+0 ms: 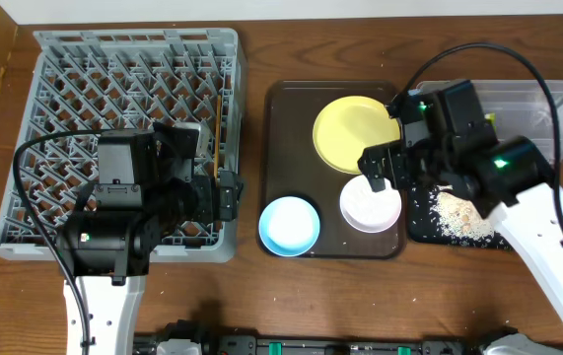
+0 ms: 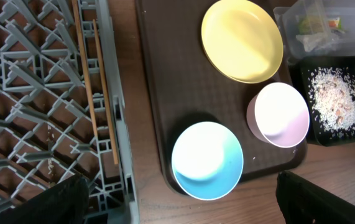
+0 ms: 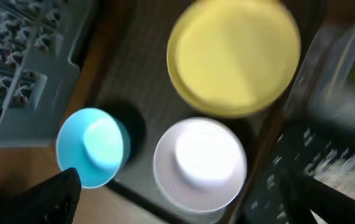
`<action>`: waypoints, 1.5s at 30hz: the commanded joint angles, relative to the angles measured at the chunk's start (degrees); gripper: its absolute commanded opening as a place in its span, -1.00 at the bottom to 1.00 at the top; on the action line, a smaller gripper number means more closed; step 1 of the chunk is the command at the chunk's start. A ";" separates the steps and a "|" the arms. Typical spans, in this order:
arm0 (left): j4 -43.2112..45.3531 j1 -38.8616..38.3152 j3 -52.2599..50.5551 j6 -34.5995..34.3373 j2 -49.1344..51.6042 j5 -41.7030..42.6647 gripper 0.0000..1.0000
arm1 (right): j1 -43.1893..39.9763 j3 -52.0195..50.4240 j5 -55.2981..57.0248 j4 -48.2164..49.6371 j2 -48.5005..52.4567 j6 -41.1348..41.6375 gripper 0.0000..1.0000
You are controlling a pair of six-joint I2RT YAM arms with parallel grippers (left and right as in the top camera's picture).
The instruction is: Sort waste into correct bins and load items into the dishwasher
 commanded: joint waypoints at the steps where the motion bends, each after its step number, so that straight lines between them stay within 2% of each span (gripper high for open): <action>1: 0.02 -0.28 1.14 -0.02 0.13 0.07 0.93 | 0.04 -1.31 4.57 3.67 -8.70 -11.76 0.98; 6: 0.02 -0.28 1.14 -0.02 0.13 0.07 0.93 | -0.66 -12.72 11.06 14.73 -21.88 -13.77 0.98; 12: 0.02 -0.28 1.14 -0.02 0.13 0.07 0.93 | -4.79 -32.85 10.47 28.83 -38.60 -14.10 0.98; 24: 0.02 -0.28 1.14 -0.02 0.13 0.07 0.93 | -18.51 -59.47 8.50 31.19 -66.16 -11.91 0.99; 32: 0.02 -0.28 1.14 -0.02 0.13 0.07 0.93 | -20.50 -72.54 8.04 40.63 -76.52 -10.93 0.98; 39: 0.02 -0.28 1.14 -0.02 0.13 0.07 0.93 | -20.33 -75.54 8.00 48.04 -78.42 -11.10 0.99; 45: 0.02 -0.28 1.14 -0.02 0.13 0.07 0.93 | -18.64 -75.54 7.98 48.09 -78.42 -11.10 0.99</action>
